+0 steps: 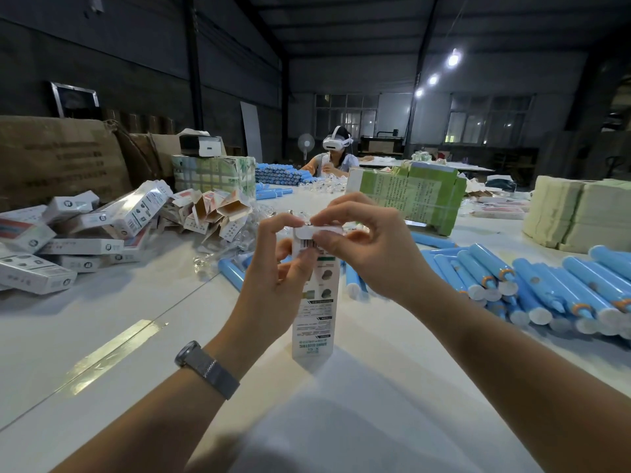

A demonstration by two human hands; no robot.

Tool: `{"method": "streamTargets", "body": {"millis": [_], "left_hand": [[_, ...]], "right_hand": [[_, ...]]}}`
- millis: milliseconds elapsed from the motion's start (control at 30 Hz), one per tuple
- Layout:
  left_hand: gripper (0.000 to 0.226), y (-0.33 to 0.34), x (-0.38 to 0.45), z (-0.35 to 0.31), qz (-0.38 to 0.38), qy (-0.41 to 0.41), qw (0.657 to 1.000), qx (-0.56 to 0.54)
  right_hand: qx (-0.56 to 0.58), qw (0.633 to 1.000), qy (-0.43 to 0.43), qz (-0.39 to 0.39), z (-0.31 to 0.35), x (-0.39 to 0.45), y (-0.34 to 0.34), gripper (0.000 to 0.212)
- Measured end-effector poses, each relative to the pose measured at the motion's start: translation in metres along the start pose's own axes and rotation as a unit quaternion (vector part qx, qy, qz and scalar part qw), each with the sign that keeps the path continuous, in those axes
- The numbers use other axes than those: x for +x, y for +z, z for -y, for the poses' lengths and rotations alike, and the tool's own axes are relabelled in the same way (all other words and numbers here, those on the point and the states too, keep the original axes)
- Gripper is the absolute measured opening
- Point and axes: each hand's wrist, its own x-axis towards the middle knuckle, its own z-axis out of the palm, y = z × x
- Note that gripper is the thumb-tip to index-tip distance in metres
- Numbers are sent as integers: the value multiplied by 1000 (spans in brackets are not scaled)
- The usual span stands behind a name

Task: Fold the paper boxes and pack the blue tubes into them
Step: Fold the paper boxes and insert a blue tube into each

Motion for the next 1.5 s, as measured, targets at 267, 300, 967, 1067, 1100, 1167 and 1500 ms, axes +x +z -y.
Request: {"method": "streamTargets", "body": {"millis": [267, 300, 967, 1067, 1100, 1167, 1500], "left_hand": [[15, 3, -2, -6, -21, -15, 999, -27], [14, 3, -2, -7, -28, -16, 999, -28], [20, 3, -4, -5, -34, 19, 995, 97], [20, 4, -5, -4, -19, 37, 994, 102], [19, 5, -6, -4, -16, 45, 993, 107], [14, 6, -5, -3, -22, 54, 992, 113], [20, 4, -6, -4, -20, 22, 997, 65]], "right_hand": [[-87, 992, -77, -39, 1, 0, 7, 7], [-85, 992, -78, -42, 2, 0, 7, 8], [-133, 991, -25, -6, 17, 3, 5, 9], [-122, 992, -13, 0, 20, 7, -4, 13], [-124, 992, -19, 5, 21, 8, -7, 13], [-134, 990, -33, 33, 23, 7, -11, 10], [-210, 974, -85, 25, 21, 6, -7, 3]]}}
